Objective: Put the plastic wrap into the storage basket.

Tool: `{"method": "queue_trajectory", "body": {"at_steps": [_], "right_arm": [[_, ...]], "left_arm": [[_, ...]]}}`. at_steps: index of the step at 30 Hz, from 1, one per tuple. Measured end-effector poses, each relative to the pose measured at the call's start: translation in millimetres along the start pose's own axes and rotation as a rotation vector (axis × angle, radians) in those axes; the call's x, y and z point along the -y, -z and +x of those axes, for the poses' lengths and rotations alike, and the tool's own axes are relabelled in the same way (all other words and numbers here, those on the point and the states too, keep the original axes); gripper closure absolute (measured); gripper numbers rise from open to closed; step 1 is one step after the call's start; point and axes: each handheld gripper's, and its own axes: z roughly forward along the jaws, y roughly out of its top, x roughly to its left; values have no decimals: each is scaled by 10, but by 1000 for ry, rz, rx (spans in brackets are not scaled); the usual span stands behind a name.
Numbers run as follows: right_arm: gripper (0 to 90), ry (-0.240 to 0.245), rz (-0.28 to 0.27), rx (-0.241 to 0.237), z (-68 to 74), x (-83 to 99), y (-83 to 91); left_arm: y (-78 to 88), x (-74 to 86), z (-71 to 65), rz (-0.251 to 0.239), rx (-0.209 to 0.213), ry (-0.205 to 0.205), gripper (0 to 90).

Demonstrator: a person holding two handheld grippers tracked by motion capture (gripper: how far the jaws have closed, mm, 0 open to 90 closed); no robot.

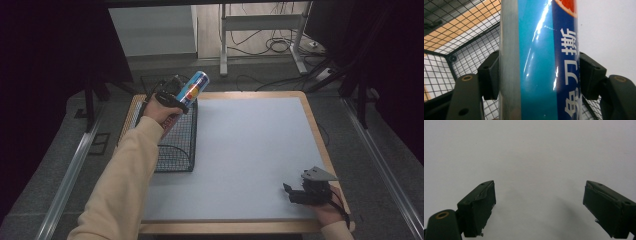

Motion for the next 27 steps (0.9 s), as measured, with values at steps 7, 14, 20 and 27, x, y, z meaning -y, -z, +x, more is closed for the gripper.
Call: {"method": "queue_trajectory", "body": {"at_steps": [7, 14, 20, 27], "right_arm": [[113, -1, -4, 0, 3, -1, 3], [112, 0, -3, -1, 3, -1, 2], [112, 2, -5, -1, 11, -3, 5], [112, 4, -3, -6, 19, -5, 0]], "left_arm": [[-77, -16, 7, 25, -1, 11, 318], [-108, -6, 24, 29, -9, 11, 317], [-210, 12, 11, 78, -30, -5, 317], [-305, 17, 27, 125, -61, -14, 317]]}}
